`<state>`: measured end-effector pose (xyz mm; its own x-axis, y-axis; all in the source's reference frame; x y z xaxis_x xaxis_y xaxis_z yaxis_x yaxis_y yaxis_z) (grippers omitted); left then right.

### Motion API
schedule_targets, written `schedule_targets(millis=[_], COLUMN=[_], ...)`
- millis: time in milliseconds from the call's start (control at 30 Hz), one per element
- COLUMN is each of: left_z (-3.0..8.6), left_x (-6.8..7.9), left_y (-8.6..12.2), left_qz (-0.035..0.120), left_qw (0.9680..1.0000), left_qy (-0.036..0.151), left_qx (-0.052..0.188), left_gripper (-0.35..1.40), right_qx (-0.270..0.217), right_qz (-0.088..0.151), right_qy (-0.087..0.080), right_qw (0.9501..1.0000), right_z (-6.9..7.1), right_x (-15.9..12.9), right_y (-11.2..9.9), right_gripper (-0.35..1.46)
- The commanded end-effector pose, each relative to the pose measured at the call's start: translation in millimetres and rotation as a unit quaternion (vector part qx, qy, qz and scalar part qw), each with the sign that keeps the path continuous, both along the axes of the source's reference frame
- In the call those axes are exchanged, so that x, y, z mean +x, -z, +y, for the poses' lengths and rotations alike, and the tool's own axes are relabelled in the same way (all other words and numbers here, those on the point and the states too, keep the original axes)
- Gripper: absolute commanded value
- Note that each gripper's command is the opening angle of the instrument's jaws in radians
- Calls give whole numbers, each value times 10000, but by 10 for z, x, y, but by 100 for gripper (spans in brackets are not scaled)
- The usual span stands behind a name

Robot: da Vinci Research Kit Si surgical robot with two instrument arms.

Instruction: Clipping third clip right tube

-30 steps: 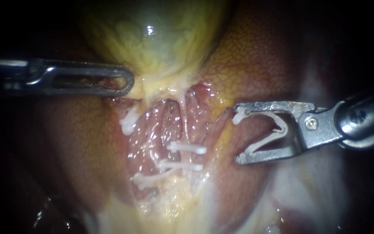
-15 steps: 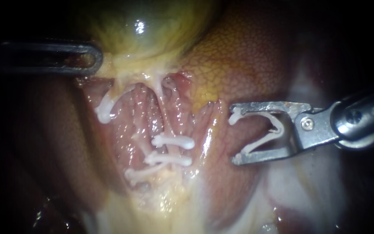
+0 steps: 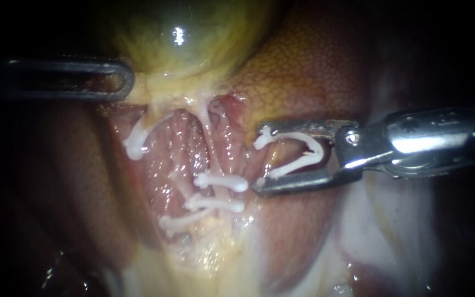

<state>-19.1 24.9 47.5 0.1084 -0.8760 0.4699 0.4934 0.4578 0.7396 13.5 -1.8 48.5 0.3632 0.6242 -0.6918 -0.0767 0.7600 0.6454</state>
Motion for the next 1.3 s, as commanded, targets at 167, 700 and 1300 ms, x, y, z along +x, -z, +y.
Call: schedule_targets(millis=[167, 700, 1300], left_z=[-1, -3, -3], left_x=[-2, -3, -3], left_y=[0, -1, 0], left_qz=[3, -4, -2], left_qw=[10000, 10000, 10000], left_qy=[-5, -13, -10], left_qx=[-1, -1, -2], left_gripper=[-35, -35, -35], right_qx=[369, 869, 1733], right_qz=[32, 499, 2471], right_qy=[-225, -207, 132], right_qw=[9991, 9947, 9533], right_z=[6, 5, 14], right_x=[12, 43, 65], right_y=[-12, -61, -81], right_gripper=[47, 45, 39])
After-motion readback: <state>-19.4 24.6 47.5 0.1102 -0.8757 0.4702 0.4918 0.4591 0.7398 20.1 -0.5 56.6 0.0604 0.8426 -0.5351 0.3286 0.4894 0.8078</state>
